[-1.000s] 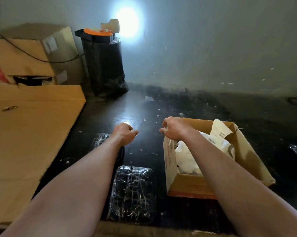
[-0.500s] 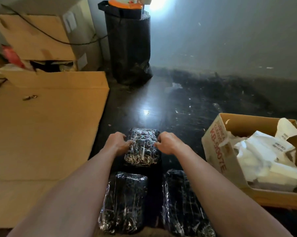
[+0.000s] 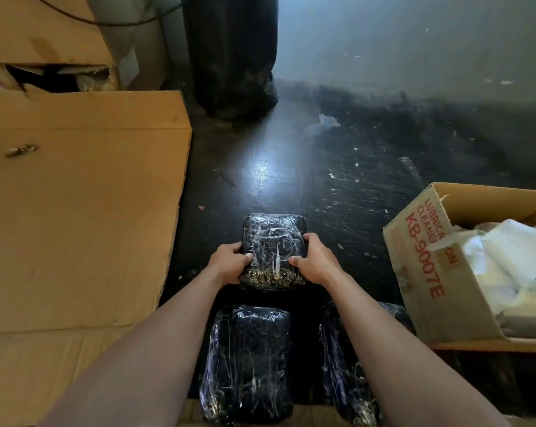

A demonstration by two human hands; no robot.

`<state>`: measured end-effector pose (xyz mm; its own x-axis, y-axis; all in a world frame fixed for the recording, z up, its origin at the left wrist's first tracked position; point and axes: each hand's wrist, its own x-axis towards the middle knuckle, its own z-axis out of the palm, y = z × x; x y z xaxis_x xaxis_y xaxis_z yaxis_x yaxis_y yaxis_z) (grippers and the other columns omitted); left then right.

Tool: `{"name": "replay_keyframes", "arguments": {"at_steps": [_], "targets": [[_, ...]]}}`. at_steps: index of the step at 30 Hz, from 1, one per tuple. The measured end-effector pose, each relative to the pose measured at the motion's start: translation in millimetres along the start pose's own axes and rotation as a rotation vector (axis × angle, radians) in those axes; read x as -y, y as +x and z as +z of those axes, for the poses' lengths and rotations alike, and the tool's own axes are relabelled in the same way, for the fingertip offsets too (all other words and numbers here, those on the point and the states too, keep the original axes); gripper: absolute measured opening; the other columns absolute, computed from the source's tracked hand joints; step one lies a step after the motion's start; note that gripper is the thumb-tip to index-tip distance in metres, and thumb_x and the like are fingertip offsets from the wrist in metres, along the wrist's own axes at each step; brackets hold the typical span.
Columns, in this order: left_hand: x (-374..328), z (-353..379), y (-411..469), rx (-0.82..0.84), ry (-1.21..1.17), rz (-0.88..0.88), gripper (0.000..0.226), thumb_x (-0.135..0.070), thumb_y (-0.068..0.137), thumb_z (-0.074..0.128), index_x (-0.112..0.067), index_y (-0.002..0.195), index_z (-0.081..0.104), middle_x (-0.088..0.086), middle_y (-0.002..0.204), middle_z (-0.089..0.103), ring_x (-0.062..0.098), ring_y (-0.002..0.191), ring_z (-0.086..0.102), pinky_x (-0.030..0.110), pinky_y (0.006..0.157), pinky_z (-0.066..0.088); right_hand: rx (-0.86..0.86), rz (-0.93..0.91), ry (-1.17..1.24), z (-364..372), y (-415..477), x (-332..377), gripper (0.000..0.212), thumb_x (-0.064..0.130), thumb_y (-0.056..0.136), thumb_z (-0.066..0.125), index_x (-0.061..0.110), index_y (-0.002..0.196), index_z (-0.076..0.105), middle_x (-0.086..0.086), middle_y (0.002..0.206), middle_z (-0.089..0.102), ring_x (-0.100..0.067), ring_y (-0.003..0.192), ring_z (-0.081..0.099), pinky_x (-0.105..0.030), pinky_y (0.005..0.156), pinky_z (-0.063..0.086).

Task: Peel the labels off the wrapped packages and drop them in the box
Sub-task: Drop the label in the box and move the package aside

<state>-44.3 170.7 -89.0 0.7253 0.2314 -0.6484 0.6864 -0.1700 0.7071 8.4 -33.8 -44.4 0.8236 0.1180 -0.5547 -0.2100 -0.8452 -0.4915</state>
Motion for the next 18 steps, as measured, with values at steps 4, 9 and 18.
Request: {"name": "replay_keyframes", "arguments": {"at_steps": [4,9,18], "targets": [[-15,-1,-29,-0.005,-0.13,0.006,0.023,-0.005,0.098,0.06,-0.027,0.096,0.068,0.006,0.095,0.067,0.018,0.079,0.063,0.024,0.057,0.055,-0.091,-0.021,0.05,3,-8,3,0.065,0.033,0.092,0.073,0.023,0.146,0.038,-0.004,0.137,0.06,-0.025,0.118,0.06,-0.042,0.097,0.051],[-24,-18,-64,-0.042,-0.191,0.069,0.028,-0.009,0.098,0.063,-0.033,0.085,0.062,-0.003,0.088,0.062,0.014,0.08,0.061,0.035,0.073,0.054,-0.134,-0.098,0.102,-8,-34,12,0.066,0.036,0.088,0.078,0.025,0.143,0.043,-0.001,0.128,0.065,-0.023,0.108,0.065,-0.044,0.094,0.054],[4,-33,-164,-0.112,-0.138,0.249,0.043,-0.015,0.1,0.062,-0.031,0.139,0.052,-0.01,0.095,0.064,0.008,0.081,0.065,0.025,0.054,0.057,-0.153,-0.26,0.189,-6,-132,7,0.065,0.037,0.087,0.078,0.026,0.142,0.046,-0.002,0.126,0.066,-0.021,0.106,0.065,-0.043,0.096,0.054]]}}
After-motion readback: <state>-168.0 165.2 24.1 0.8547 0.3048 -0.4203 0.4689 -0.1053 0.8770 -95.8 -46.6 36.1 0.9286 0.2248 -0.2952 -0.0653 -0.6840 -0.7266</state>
